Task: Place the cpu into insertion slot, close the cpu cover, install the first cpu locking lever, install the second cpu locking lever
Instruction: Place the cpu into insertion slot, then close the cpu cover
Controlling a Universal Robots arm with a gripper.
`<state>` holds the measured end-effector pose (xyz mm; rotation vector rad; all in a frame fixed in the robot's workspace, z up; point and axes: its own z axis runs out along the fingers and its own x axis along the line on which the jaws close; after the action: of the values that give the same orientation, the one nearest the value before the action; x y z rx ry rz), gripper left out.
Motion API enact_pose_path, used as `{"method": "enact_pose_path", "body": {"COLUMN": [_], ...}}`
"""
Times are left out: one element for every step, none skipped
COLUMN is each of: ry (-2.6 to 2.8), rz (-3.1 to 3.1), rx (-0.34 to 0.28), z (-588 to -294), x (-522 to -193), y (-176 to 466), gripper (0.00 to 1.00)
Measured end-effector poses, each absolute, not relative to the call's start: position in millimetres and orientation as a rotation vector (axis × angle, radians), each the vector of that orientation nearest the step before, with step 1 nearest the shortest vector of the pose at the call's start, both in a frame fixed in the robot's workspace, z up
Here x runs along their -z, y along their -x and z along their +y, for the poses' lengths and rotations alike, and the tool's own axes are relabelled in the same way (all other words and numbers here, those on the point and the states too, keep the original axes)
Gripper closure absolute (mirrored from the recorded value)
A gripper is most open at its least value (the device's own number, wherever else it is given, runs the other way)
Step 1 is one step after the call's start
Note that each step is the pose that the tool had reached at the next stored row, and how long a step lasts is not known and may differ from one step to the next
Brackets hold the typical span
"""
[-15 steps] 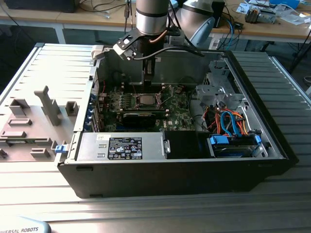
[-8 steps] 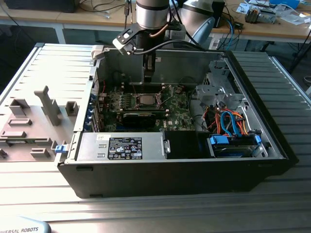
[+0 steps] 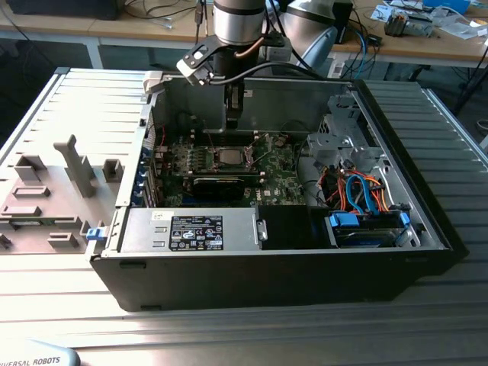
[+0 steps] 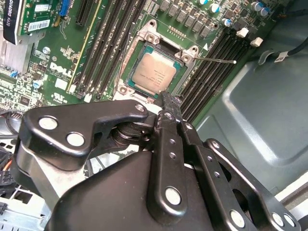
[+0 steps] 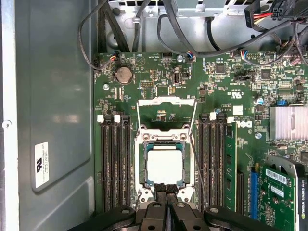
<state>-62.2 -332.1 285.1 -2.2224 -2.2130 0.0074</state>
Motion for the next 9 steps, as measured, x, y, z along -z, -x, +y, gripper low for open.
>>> {"method": "enact_pose_path", "body": {"ry": [2.222,2.222,2.222,2.222,2.222,2.222,2.222,2.222,2.223], "rz": [-2.213,-2.213,-2.213,-2.213,-2.213,-2.213,-2.213,-2.213,-2.213], "rx": [-0.007,-0.008,-0.007,-0.007,-0.007,-0.008,-0.008,-0.008,-0.008], "z": [-332.1,-332.1,-332.1,-332.1,-332.1,-332.1,-332.2,-332.2,-332.1], "x": [-285.2,-285.4,-285.5,-285.7,-285.9,-286.0,-286.0,-286.0,-285.9], "y": [62.2,62.2,62.2,62.2,62.2,62.0,61.6,61.2,59.7], "gripper": [0.89,0.89,0.89,0.89,0.89,0.89,0.89,0.89,0.89]}}
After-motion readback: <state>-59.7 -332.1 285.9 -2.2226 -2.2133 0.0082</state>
